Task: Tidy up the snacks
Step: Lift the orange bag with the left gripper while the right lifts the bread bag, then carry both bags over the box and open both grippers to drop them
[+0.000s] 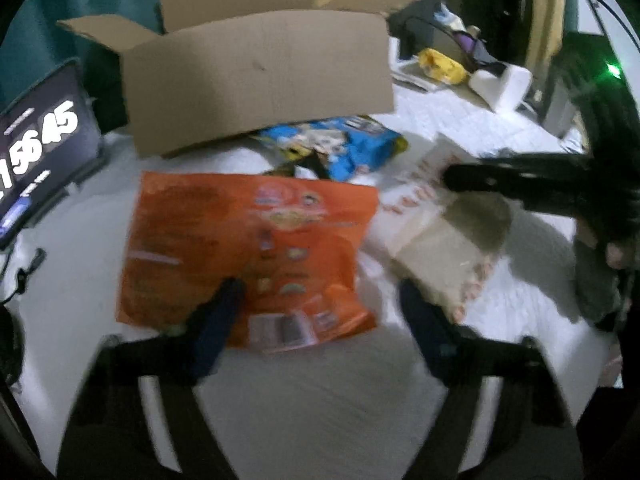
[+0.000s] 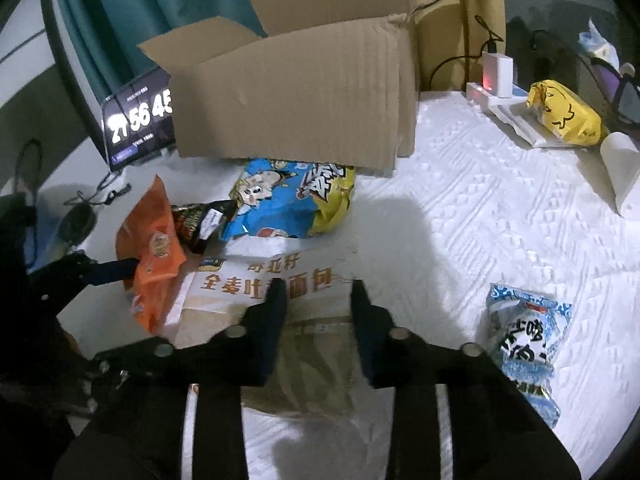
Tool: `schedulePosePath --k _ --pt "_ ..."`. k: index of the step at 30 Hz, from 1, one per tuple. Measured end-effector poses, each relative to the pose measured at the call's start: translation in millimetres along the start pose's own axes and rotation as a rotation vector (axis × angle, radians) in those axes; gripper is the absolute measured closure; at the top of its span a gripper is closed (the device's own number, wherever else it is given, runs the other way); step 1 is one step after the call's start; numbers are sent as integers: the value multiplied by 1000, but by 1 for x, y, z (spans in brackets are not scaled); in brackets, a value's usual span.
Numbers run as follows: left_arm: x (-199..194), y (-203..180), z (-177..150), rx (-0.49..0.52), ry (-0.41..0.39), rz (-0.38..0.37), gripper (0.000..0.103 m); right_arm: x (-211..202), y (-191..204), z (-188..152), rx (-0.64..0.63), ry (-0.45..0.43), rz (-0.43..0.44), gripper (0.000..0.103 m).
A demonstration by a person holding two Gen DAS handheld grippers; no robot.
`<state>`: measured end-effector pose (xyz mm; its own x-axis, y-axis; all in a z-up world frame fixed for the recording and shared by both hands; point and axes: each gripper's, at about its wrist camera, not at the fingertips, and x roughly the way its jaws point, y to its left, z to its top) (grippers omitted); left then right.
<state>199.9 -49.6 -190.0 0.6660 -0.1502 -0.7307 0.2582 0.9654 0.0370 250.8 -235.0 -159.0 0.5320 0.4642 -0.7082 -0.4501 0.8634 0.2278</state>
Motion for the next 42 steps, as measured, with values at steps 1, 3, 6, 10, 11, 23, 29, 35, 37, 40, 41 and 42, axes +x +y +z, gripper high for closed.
schedulePosePath --k 1,3,6,10,11,23,29,35,37,40,41,42 --pt "-2 4 0 -16 -7 -17 49 -3 0 0 -1 -10 4 78" --pt "-5 10 -2 -34 -18 -28 67 -11 1 3 -8 -32 7 82" --pt "-11 13 -1 -39 -44 -27 78 -23 7 11 -35 -68 -7 86" --pt "-24 17 2 -47 -86 -37 80 -44 15 25 -80 -126 -40 88" --pt "-28 18 4 -50 -98 -41 81 -49 16 28 -91 -138 -49 89" --pt "-76 29 34 -108 -242 -117 83 -96 24 66 -144 -260 -103 89" --pt "-95 36 55 -106 -306 -133 82 -112 28 85 -168 -310 -119 89" --pt "-105 43 76 -95 -353 -118 83 -119 26 106 -175 -350 -125 89" --pt "-106 46 81 -95 -362 -116 82 -120 27 112 -178 -361 -127 89" --pt "-107 48 88 -89 -373 -114 82 -121 27 121 -184 -378 -131 89" --pt "-107 48 92 -85 -379 -113 82 -121 27 123 -185 -383 -132 89" --pt "-108 49 95 -80 -385 -112 82 -122 26 126 -186 -389 -133 89"
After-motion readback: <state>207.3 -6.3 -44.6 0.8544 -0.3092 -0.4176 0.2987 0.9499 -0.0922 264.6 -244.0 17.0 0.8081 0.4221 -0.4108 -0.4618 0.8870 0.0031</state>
